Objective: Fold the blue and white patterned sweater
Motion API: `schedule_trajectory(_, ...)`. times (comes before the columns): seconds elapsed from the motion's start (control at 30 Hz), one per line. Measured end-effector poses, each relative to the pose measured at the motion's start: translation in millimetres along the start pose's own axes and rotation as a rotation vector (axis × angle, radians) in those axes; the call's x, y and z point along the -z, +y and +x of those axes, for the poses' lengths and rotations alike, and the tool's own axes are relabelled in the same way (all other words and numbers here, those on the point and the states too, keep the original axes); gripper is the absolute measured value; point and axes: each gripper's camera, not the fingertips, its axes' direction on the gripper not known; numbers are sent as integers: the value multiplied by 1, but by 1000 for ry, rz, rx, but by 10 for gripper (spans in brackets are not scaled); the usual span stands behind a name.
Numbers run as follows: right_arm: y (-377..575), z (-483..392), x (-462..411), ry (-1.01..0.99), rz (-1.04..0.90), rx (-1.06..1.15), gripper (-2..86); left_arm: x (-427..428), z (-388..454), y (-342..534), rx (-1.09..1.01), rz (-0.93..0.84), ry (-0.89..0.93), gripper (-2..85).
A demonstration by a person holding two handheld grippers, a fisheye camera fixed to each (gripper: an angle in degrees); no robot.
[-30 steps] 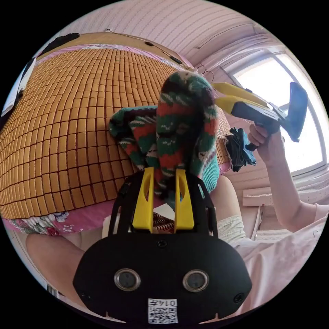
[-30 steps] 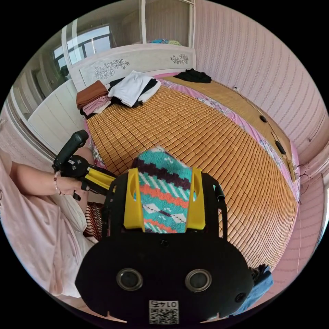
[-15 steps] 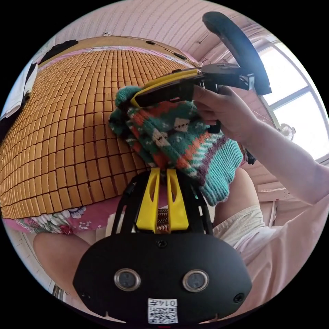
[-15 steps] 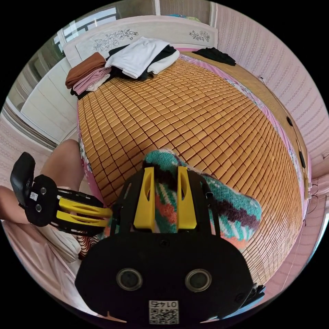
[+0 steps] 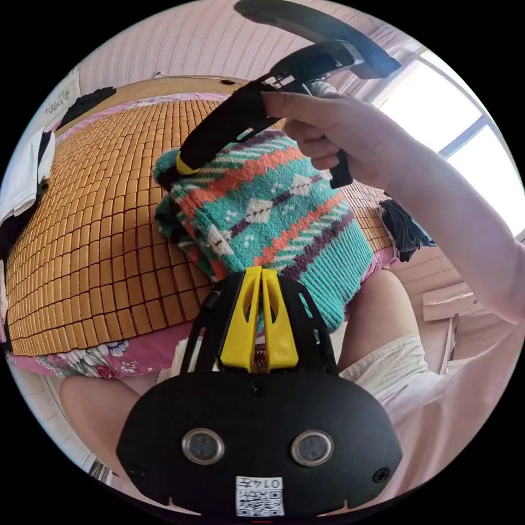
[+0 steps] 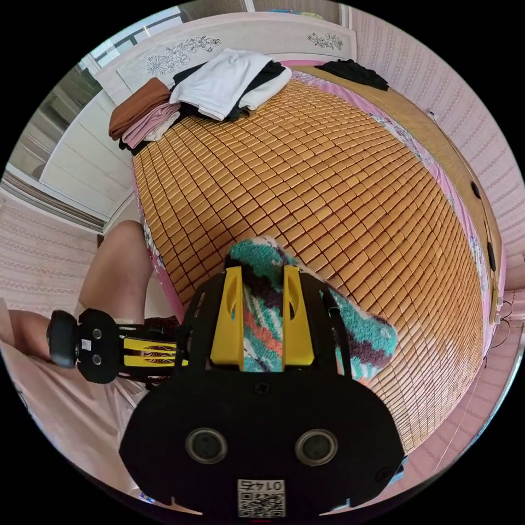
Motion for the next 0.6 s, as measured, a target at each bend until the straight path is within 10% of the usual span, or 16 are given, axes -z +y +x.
schedule_trajectory(0.6,45,199,0,30,-39,-218,-4,4,-32,34,85,6,128,-5)
